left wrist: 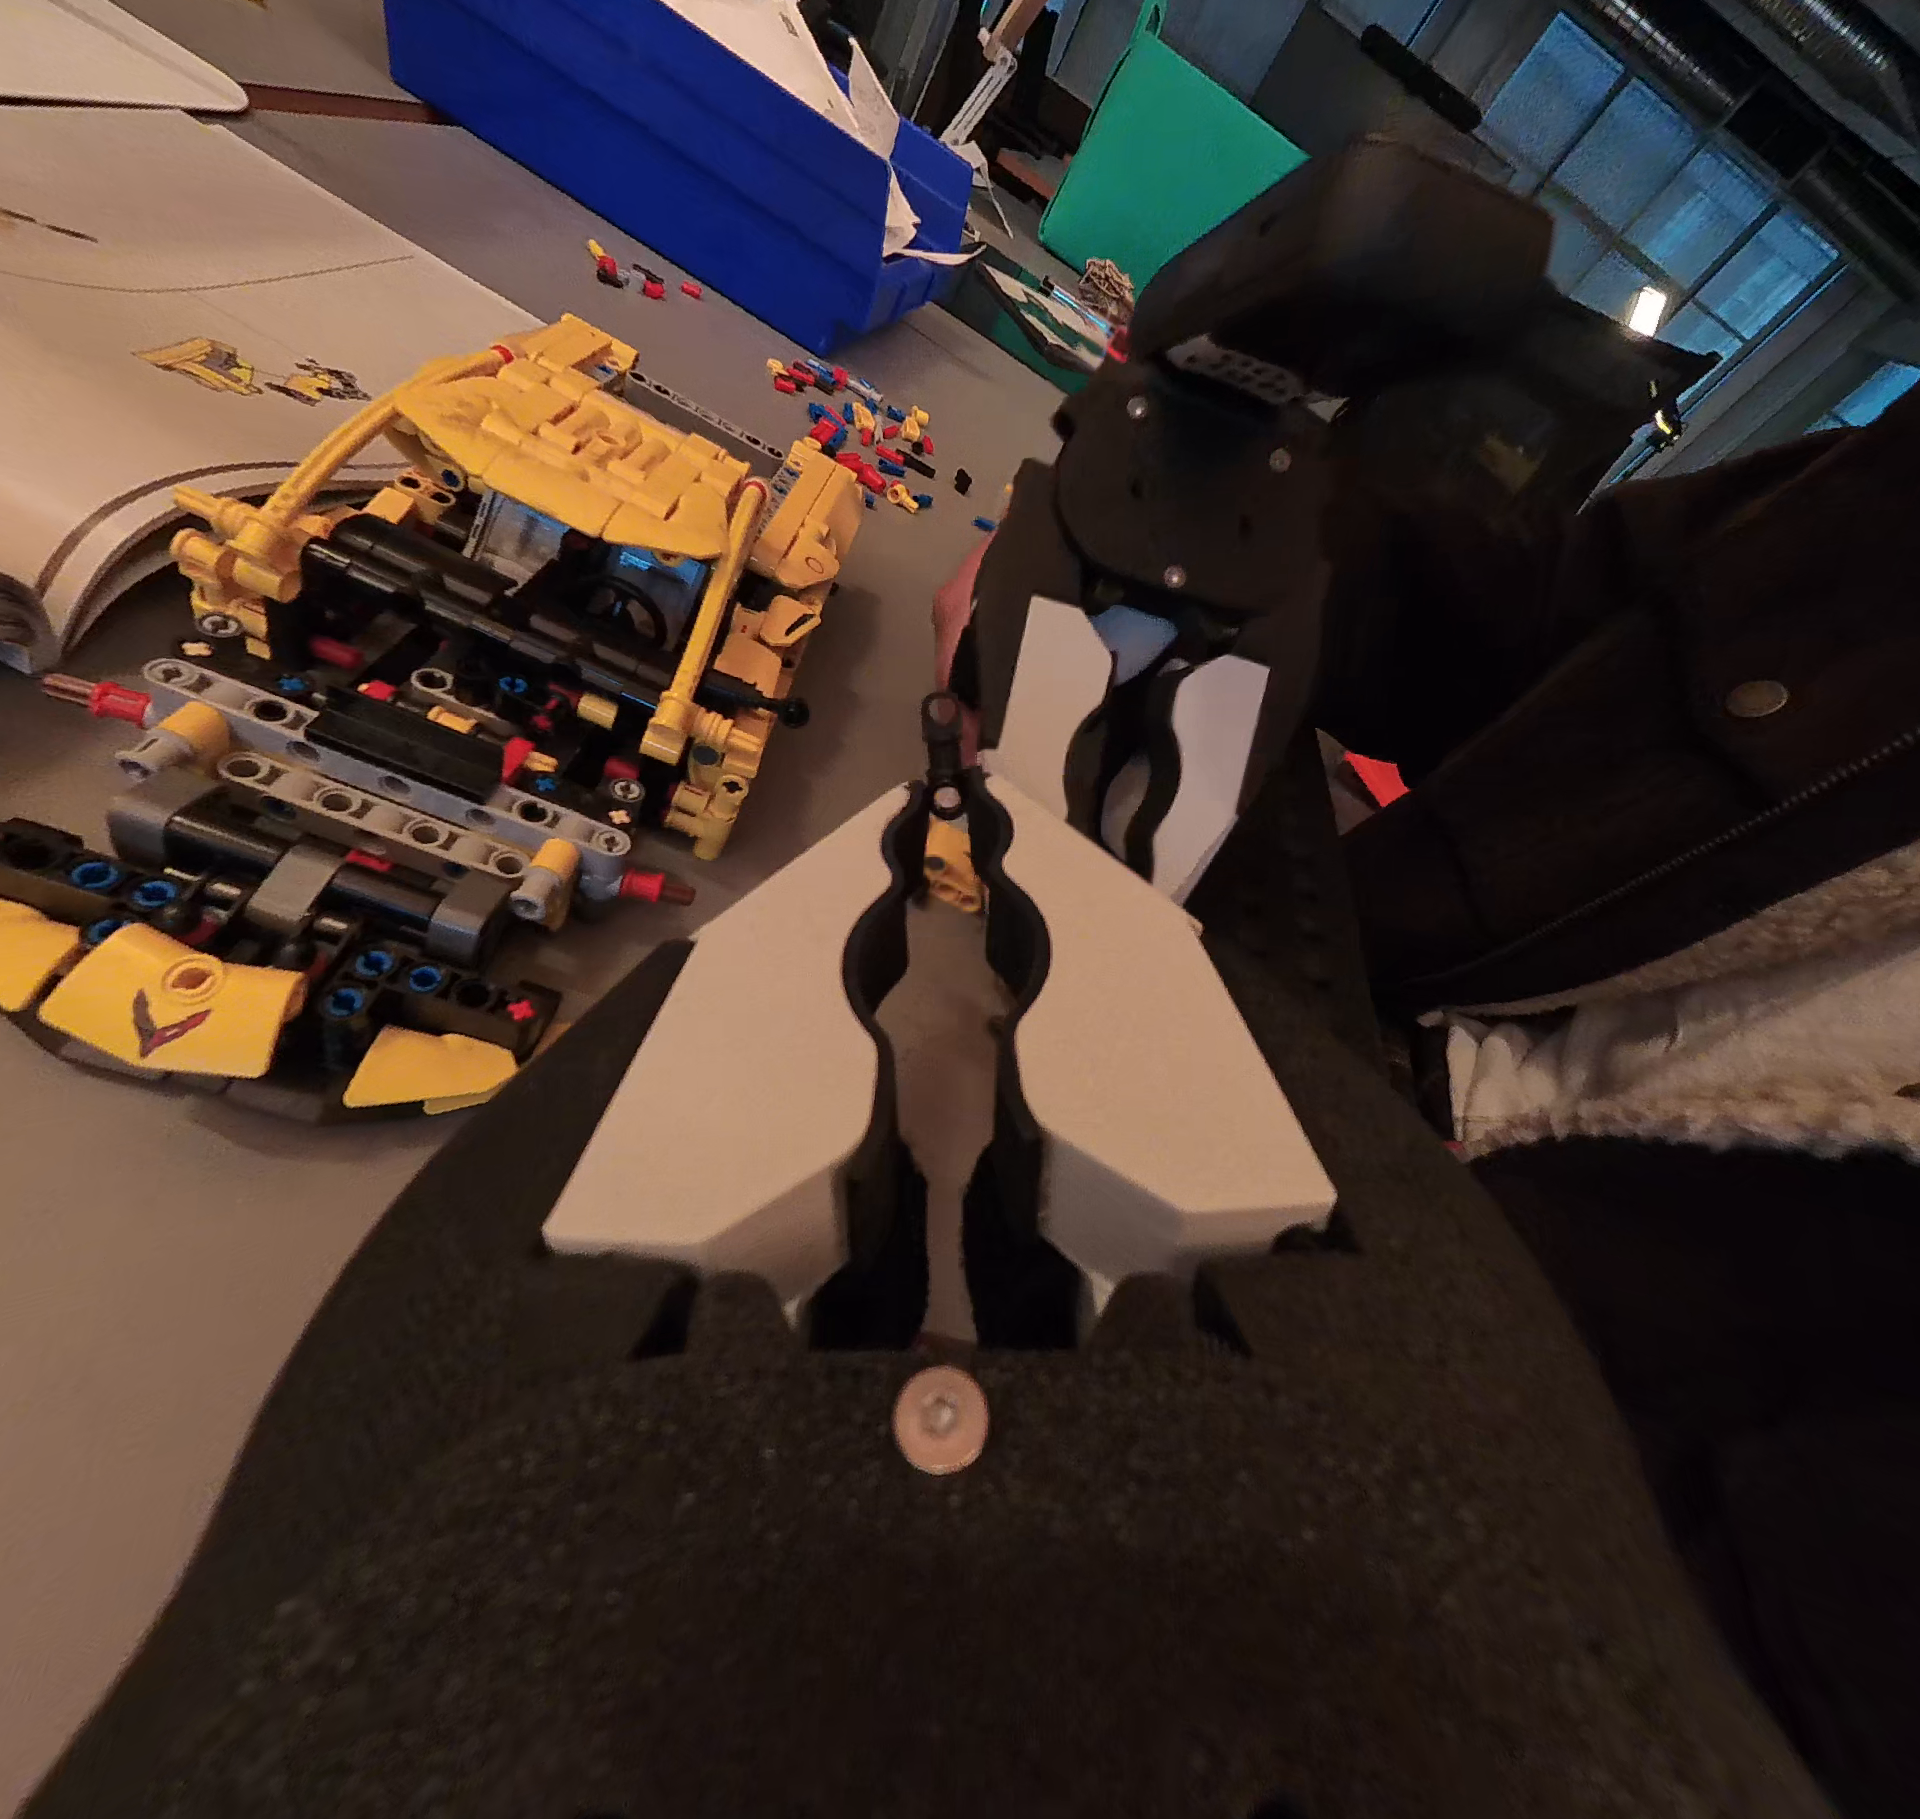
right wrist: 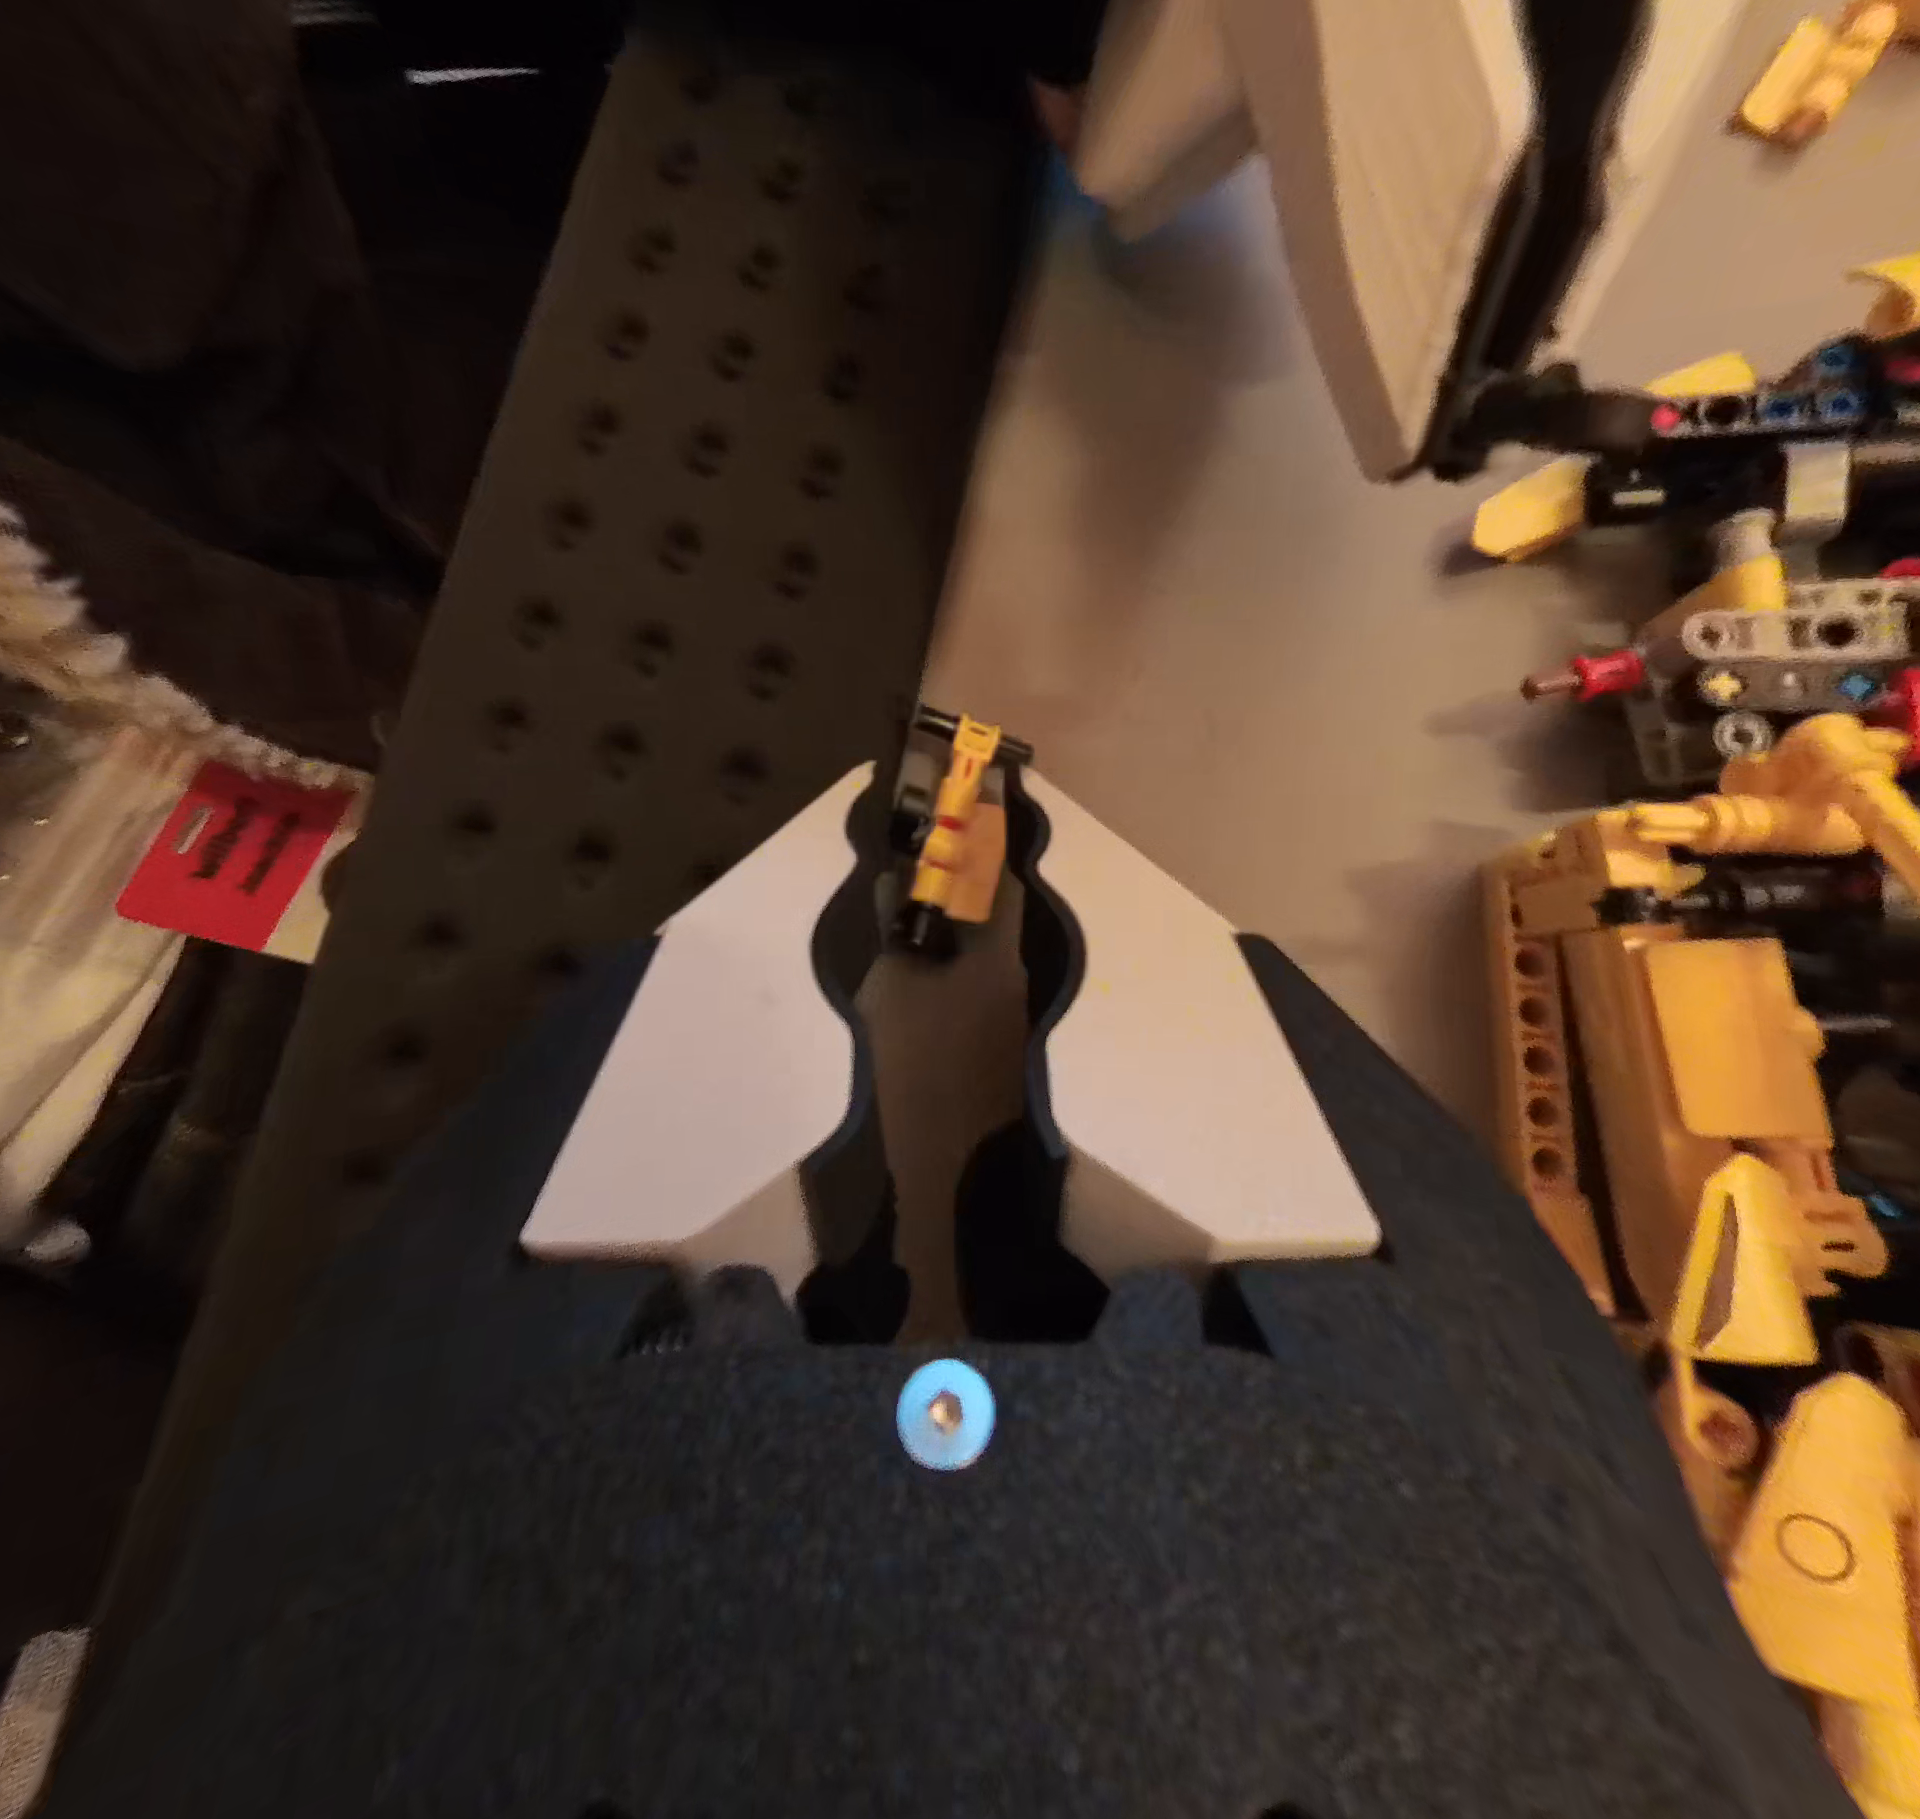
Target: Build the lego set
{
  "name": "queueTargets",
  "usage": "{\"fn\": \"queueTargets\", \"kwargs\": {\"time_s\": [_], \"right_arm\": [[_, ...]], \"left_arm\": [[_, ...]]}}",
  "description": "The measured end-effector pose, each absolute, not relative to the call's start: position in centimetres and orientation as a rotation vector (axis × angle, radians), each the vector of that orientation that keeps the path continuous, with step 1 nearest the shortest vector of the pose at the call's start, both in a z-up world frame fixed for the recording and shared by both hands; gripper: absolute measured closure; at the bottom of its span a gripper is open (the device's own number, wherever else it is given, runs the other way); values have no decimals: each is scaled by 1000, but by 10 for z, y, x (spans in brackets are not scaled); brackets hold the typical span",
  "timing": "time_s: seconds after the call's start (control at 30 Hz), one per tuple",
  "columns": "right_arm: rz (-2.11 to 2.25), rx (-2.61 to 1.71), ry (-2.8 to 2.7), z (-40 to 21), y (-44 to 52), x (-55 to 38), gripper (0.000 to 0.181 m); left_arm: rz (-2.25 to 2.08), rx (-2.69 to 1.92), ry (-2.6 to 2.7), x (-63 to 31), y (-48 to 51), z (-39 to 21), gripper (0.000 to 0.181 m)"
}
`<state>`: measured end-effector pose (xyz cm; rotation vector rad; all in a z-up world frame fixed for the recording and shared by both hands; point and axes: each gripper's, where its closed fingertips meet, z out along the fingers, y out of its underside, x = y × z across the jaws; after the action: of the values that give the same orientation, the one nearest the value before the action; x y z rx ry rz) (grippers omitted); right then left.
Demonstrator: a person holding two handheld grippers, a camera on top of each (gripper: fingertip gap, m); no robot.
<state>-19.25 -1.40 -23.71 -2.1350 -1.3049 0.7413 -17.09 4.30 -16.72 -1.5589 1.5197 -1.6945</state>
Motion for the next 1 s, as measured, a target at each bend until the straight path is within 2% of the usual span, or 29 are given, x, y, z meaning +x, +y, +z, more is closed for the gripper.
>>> {"fn": "queueTargets", "kwargs": {"time_s": [0.1, 0.17, 0.47, 0.53, 0.67, 0.8, 1.0], "right_arm": [[688, -2209, -1299, -243, -15, -188, 165], [513, -2241, -1254, -242, -5, -179, 174], [-27, -2349, -870, -245, 16, -156, 174], [-3, -2357, -782, -246, 17, -160, 172], [274, -2382, -740, -234, 7, -176, 154], [495, -2364, -853, -210, -2, -158, 160], [471, -2436, -991, -238, -18, -149, 154]], "left_arm": [[-1690, -1549, 1524, -171, 42, -166, 174], [-1686, -1544, 1520, -172, 42, -165, 174], [-1661, -1540, 1513, -172, 44, -164, 174], [-1657, -1539, 1508, -172, 44, -164, 175], [-1661, -1544, 1491, -173, 47, -163, 175], [-1672, -1546, 1467, -174, 49, -160, 174], [-1669, -1537, 1472, -175, 48, -159, 174]]}}
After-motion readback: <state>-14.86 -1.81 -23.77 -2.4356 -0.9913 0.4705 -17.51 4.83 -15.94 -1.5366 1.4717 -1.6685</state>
